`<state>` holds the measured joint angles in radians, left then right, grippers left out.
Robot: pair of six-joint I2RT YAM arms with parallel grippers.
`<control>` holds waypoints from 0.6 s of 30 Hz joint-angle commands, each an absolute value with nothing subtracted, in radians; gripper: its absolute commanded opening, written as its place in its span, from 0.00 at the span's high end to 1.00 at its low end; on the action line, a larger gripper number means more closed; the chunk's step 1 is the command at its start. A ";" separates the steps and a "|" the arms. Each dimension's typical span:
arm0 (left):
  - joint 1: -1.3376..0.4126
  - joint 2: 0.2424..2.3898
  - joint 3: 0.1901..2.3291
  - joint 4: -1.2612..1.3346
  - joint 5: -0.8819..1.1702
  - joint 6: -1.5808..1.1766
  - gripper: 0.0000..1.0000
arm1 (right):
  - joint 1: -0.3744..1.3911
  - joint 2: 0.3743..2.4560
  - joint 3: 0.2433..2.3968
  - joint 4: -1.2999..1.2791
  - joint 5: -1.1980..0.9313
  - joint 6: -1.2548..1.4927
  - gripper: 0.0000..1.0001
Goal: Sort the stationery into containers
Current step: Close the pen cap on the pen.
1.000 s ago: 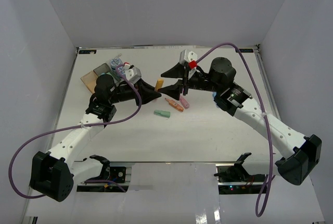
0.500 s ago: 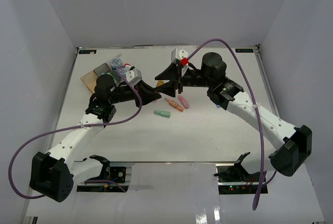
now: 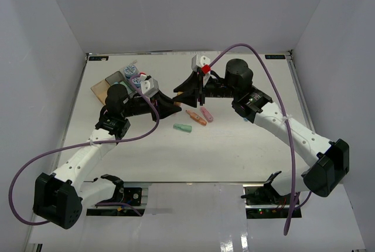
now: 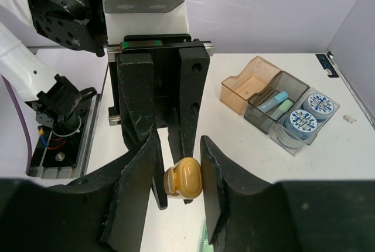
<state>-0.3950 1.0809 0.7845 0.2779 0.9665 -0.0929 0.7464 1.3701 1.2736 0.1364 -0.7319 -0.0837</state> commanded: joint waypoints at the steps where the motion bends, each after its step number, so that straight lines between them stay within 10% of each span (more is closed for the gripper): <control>1: -0.396 1.049 0.792 0.316 1.002 -0.077 1.00 | 0.742 1.377 1.301 0.183 -0.759 -0.067 0.59; 18: -0.396 1.049 0.778 0.468 1.057 -0.150 1.00 | 0.745 1.397 1.258 0.126 -0.828 -0.084 0.92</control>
